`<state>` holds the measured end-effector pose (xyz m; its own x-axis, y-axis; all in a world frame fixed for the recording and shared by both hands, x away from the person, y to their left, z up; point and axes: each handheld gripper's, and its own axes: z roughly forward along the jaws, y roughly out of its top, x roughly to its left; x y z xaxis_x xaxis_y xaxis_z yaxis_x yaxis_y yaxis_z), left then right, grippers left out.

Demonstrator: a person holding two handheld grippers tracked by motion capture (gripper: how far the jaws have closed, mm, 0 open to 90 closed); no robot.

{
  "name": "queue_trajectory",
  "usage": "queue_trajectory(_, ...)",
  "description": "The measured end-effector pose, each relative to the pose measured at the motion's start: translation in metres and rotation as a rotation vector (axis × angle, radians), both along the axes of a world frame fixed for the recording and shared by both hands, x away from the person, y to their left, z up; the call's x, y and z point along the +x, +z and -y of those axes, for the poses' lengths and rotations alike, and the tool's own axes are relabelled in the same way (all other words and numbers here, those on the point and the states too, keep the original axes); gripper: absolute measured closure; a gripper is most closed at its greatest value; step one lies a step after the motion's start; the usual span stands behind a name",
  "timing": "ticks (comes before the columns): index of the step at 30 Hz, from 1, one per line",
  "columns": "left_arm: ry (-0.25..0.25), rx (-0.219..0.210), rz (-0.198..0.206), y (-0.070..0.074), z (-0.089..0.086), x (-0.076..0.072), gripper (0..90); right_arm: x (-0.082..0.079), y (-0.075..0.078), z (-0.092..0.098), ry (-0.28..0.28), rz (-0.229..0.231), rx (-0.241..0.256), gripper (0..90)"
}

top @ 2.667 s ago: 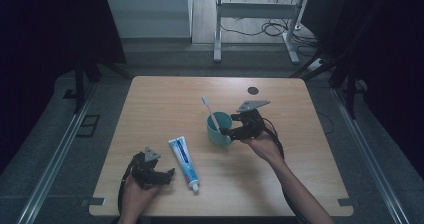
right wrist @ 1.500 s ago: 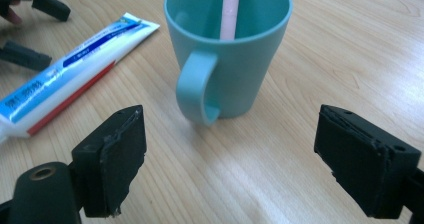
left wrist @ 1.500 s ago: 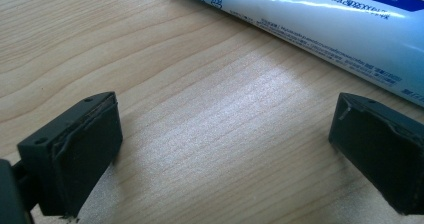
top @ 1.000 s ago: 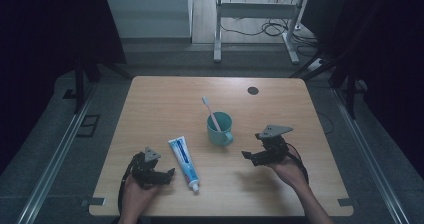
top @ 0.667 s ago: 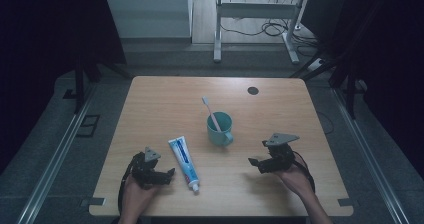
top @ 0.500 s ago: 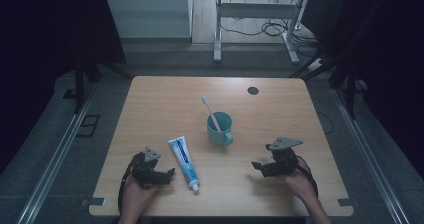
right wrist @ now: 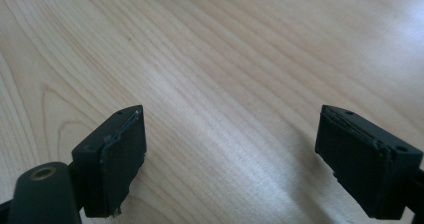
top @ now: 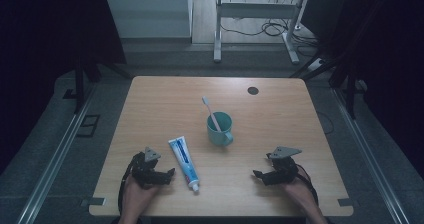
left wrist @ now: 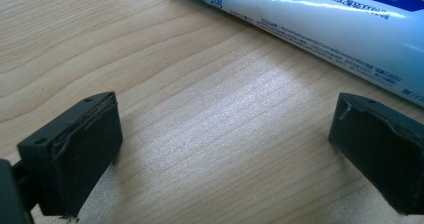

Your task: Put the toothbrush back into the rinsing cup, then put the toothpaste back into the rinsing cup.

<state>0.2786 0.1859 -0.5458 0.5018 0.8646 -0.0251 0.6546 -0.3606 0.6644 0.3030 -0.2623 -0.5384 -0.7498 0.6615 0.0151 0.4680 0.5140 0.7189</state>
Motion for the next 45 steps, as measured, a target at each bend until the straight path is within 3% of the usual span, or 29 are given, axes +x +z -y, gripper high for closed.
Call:
queue_trajectory(15, -0.006, -0.003, 0.007, 0.001, 0.0, -0.001, 2.5, -0.004, -0.004, 0.001, -0.007, 0.012, -0.002, 13.5)
queue_trajectory(19, -0.016, -0.007, 0.005, 0.004, 0.0, -0.001, 14.2, -0.004, -0.004, 0.001, -0.008, 0.012, -0.002, 13.5)
queue_trajectory(22, -0.022, 0.002, 0.002, 0.006, 0.0, -0.002, 16.3, -0.004, -0.004, 0.001, -0.007, 0.011, -0.003, 13.5)
queue_trajectory(27, -0.02, -0.017, 0.024, 0.012, -0.001, -0.004, 24.7, -0.004, -0.004, 0.001, -0.009, 0.012, -0.001, 13.6)
queue_trajectory(32, -0.012, -0.074, 0.033, 0.02, -0.005, -0.006, 37.0, -0.004, -0.004, 0.001, -0.009, 0.013, -0.001, 13.7)
queue_trajectory(45, -0.064, -0.102, 0.038, 0.036, 0.001, -0.007, 65.2, -0.004, -0.004, 0.001, -0.01, 0.013, -0.003, 13.7)
